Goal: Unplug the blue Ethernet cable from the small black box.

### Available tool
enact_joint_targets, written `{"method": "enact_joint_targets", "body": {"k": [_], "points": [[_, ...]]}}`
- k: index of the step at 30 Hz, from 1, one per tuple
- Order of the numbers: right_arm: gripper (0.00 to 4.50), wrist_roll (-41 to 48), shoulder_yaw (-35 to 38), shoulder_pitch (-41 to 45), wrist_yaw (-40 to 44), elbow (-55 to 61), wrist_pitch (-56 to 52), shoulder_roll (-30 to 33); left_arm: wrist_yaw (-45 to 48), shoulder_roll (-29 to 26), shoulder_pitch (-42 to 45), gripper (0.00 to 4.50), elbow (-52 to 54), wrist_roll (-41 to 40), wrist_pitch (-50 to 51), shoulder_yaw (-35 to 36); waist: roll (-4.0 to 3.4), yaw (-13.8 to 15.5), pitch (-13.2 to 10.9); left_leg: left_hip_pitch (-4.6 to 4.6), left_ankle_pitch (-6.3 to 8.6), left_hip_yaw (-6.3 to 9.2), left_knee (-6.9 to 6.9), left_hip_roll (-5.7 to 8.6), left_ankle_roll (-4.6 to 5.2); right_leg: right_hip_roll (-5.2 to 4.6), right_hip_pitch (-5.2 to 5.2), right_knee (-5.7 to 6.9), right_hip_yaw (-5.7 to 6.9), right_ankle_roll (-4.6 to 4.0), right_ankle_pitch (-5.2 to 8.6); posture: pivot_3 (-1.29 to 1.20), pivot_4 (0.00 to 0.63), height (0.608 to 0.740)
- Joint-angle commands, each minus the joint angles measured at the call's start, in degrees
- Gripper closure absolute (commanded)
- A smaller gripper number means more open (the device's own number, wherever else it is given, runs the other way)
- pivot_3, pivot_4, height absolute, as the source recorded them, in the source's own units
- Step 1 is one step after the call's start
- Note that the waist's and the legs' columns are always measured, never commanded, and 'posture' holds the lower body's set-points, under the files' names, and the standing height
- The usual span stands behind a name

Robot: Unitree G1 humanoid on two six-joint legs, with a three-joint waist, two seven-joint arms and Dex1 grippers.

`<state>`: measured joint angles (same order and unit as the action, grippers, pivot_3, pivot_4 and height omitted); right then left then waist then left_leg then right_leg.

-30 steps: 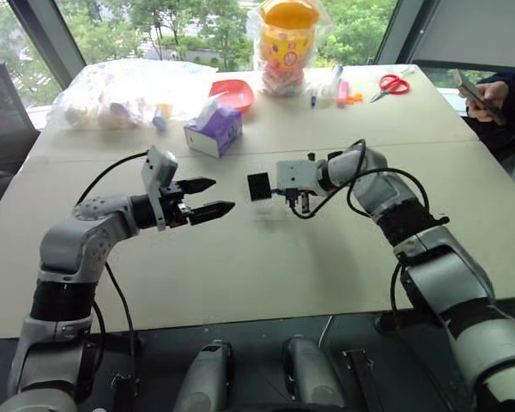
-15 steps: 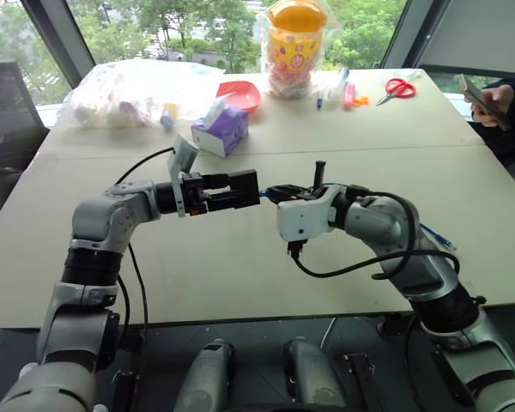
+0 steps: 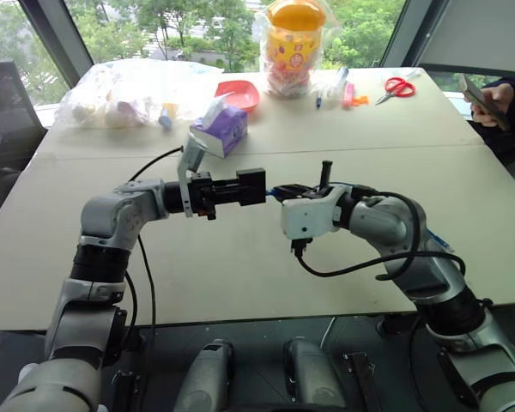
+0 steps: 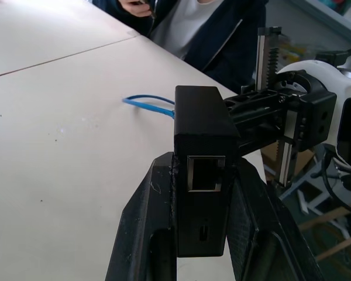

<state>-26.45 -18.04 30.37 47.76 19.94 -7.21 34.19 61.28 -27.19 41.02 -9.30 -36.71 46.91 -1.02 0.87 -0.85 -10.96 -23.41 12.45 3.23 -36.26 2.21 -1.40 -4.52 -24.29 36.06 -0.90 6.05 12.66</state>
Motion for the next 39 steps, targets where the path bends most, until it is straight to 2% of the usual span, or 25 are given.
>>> {"method": "enact_joint_targets", "body": {"k": [1,2,5,8,9,12,18,21,23,39], "points": [[3.58,5.24,2.61,2.32,3.26,1.05,-2.45,-0.01,1.67,-2.47,0.72,4.01,1.45,0.91,-0.77,-0.03,0.00,-0.07,0.00,0.00,0.00,0.00,0.00,0.00,0.00,0.00,0.00,0.00,0.00,0.00,0.00,0.00,0.150,0.740],[3.26,8.36,3.81,2.91,4.93,0.65,-5.12,-0.63,2.27,-2.87,0.65,4.01,1.66,0.90,-0.80,-0.23,0.01,-0.12,-0.01,0.00,0.00,0.00,0.00,0.00,0.00,0.00,0.00,0.00,0.00,0.00,0.00,0.00,0.150,0.740],[1.71,17.29,6.80,5.59,10.22,-1.31,-13.71,-1.49,4.20,-4.07,0.57,4.01,2.17,1.43,-1.76,-0.75,0.01,-0.05,-0.01,0.00,0.00,0.01,0.00,-0.03,0.00,0.01,0.00,0.00,0.00,-0.01,0.00,0.00,0.150,0.740],[0.28,31.18,10.32,10.17,17.35,-2.79,-34.29,-3.44,7.14,-5.55,1.33,4.01,2.11,1.04,-2.35,-0.53,0.01,-0.04,-0.01,0.00,0.00,0.03,-0.01,-0.04,0.00,0.00,0.00,-0.01,0.00,-0.01,0.00,0.00,0.150,0.740],[0.03,35.35,11.36,12.02,19.11,-3.83,-39.78,-3.88,7.83,-5.86,1.69,4.01,1.92,0.91,-2.37,-0.44,0.01,-0.05,-0.01,0.00,0.00,0.04,-0.01,-0.05,0.01,0.00,0.00,0.00,0.00,-0.02,0.00,0.00,0.150,0.740],[0.03,43.04,11.88,19.34,21.71,-11.62,-53.10,-5.01,9.77,-6.67,2.48,4.01,2.07,0.70,-2.90,-0.08,-0.01,-0.15,-0.02,0.00,0.00,0.06,0.02,-0.06,0.01,0.00,-0.03,0.00,0.01,-0.04,-0.01,0.00,0.150,0.740],[0.03,50.06,11.75,23.59,20.61,-16.27,-60.52,-5.55,10.20,-6.81,2.77,4.01,2.22,0.61,-2.72,0.34,-0.01,0.02,-0.02,-0.05,0.03,0.07,0.09,-0.04,0.04,-0.07,-0.07,-0.03,0.05,-0.04,-0.01,0.00,0.150,0.740],[0.84,51.21,11.45,24.60,19.36,-18.40,-60.25,-5.56,10.28,-6.87,2.53,4.01,2.64,0.43,-2.64,0.38,-0.01,-0.02,-0.02,-0.11,0.04,0.04,0.10,-0.02,0.05,-0.09,-0.13,-0.05,0.05,0.13,-0.10,0.00,0.150,0.740],[1.77,51.90,10.61,25.16,19.12,-19.14,-60.50,-5.17,10.28,-6.78,2.39,4.01,2.92,0.25,-2.51,0.44,-0.01,-0.05,-0.02,-0.11,0.04,0.04,0.10,-0.01,0.05,-0.09,-0.13,-0.05,0.05,0.14,-0.11,0.00,0.150,0.740],[1.77,55.09,6.36,27.82,19.06,-21.29,-60.23,-3.21,10.15,-5.71,1.40,4.01,4.69,-0.21,-2.30,0.24,-0.01,-0.17,-0.02,-0.11,0.04,0.03,0.10,-0.02,0.05,-0.06,-0.14,-0.04,0.05,0.15,-0.11,0.00,0.150,0.740]]}}
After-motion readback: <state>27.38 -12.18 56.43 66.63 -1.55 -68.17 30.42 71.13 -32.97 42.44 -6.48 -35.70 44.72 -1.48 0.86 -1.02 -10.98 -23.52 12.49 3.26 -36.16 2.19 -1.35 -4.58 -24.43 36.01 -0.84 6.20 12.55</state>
